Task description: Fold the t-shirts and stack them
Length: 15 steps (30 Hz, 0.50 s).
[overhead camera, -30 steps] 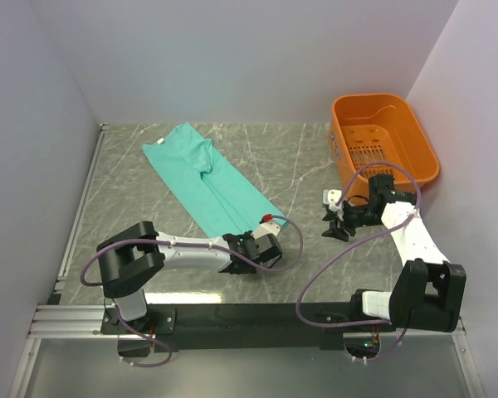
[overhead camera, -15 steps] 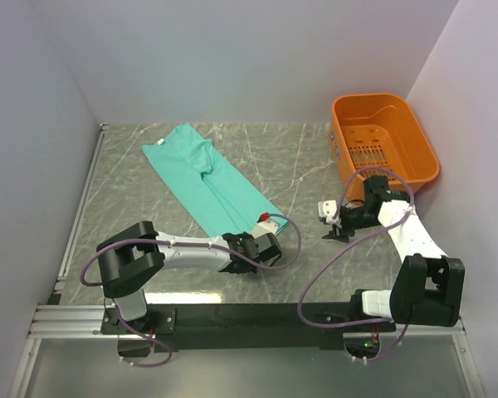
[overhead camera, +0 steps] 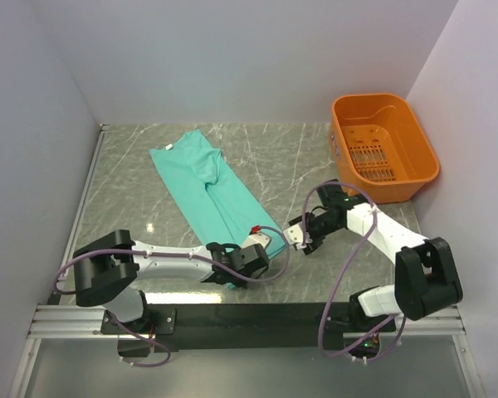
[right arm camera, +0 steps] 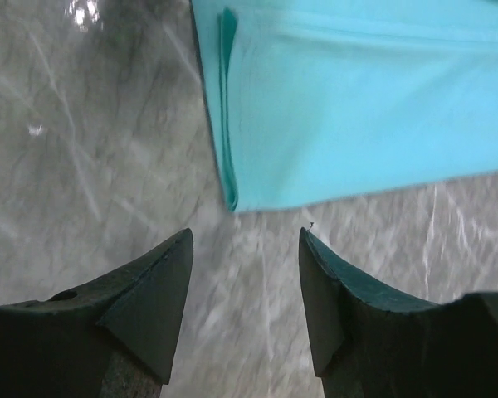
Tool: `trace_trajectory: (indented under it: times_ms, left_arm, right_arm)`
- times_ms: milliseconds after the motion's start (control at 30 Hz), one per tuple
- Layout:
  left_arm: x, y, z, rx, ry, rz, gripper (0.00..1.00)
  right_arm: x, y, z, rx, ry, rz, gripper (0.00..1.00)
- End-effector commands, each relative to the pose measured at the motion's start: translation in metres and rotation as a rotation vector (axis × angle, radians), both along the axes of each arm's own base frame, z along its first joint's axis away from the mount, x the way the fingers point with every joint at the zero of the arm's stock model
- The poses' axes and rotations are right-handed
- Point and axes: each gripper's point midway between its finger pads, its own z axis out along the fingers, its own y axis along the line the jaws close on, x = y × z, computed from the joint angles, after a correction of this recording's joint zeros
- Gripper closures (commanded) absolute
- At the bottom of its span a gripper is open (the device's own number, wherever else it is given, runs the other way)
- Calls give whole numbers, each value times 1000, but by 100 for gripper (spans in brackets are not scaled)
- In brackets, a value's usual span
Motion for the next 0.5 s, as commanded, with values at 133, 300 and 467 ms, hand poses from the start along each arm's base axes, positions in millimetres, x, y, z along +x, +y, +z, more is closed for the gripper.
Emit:
trace_trajectory:
  times_ms: [133,300,467]
  left_arm:
    - [-32,23,-19,44,134,-7,100]
    - [-30,19,-14,31,125,-8,100]
    - [-31,18,-11,-2,127,2,100]
  right_arm:
    - [7,36,-10,-44,-63,74,39]
    - [0,44,-29,-110,-64,101,39]
    - [-8,47,-39,-149,-83,123,40]
